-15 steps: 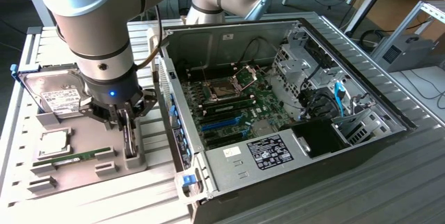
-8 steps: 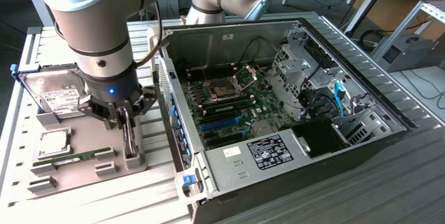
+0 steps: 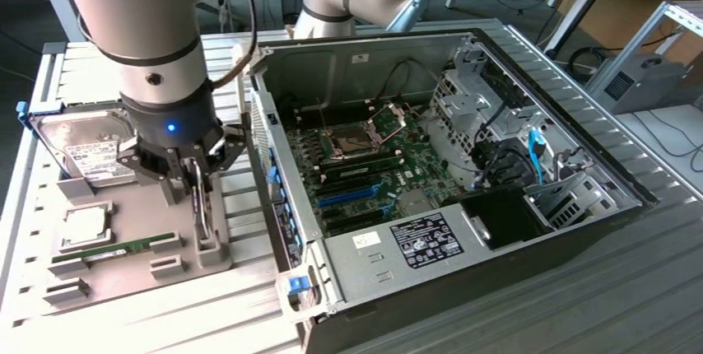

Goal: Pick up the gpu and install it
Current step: 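Pick up the gpu and move the gpu toward the slot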

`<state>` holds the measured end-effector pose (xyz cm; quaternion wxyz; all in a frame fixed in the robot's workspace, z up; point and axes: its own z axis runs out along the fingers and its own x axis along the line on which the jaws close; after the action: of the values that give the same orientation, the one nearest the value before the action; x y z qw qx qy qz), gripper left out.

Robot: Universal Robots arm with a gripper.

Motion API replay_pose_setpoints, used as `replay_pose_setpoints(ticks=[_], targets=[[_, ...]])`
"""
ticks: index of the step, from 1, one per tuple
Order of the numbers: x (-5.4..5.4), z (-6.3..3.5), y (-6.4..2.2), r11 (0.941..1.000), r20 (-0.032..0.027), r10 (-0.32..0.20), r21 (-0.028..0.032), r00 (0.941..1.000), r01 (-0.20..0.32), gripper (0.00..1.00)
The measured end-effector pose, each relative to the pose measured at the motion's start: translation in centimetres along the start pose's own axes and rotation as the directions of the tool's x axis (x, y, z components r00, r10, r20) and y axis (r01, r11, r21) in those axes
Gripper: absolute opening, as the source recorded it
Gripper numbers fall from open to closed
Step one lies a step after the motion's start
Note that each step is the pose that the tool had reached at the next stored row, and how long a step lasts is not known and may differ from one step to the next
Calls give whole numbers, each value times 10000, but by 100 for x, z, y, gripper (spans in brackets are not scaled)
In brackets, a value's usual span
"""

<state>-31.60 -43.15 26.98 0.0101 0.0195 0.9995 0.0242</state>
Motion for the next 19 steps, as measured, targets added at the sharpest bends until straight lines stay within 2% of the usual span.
replay_pose_setpoints(ticks=[7,9,15,19], targets=[[-4,-217,11,10000,-1,0,1,10000,0,27],[-6,-330,18,10000,0,0,1,10000,0,27],[-10,-549,29,10000,0,0,2,10000,0,27],[-12,-630,33,10000,-1,0,2,10000,0,27]])
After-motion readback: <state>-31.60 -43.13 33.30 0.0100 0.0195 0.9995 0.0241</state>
